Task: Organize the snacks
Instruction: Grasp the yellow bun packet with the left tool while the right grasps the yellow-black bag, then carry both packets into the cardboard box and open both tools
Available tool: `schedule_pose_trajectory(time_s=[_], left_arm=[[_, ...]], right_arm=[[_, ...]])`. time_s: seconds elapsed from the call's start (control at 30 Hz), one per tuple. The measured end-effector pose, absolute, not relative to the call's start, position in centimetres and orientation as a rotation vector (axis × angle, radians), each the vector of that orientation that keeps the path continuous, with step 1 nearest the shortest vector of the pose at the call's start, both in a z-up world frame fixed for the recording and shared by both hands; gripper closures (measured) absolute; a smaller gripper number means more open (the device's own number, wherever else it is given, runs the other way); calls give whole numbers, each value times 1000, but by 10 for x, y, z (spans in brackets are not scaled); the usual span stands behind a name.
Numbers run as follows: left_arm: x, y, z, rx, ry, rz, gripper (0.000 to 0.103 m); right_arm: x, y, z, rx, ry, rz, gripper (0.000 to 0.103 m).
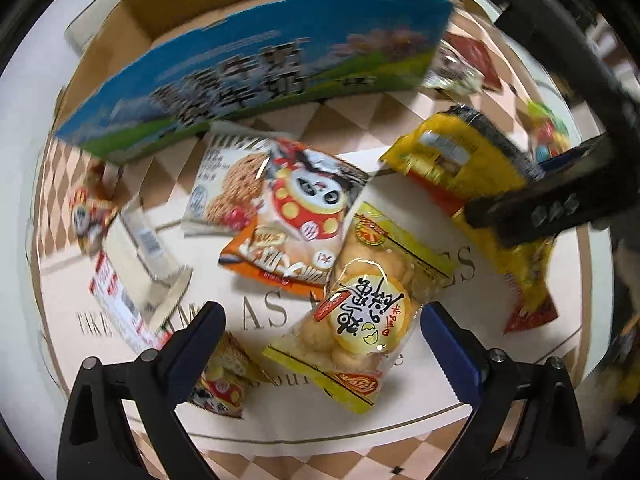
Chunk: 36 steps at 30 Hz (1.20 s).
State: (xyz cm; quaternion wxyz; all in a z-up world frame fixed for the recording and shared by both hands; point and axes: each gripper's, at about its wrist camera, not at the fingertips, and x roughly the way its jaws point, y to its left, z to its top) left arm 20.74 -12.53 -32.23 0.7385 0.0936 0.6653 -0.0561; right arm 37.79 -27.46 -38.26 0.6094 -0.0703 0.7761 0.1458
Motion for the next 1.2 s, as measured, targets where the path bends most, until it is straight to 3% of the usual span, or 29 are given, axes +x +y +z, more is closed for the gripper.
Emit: schedule_pose_trajectory(time_s=[0.53, 0.7, 0.97, 1.2], left_arm=[[225, -210, -393, 503, 1550, -292, 7], [237, -237, -400, 544, 1549, -270, 29], [256, -259, -388, 451, 1610, -192, 47], [266, -214, -385, 38, 1697, 60, 48]], right_arm=[[351, -378, -396, 105, 1841, 43, 4], [345, -378, -412, 85, 1864, 45, 4], [337, -379, -419, 43, 1880, 64, 4], [341, -368, -412, 27, 1868, 80, 4]])
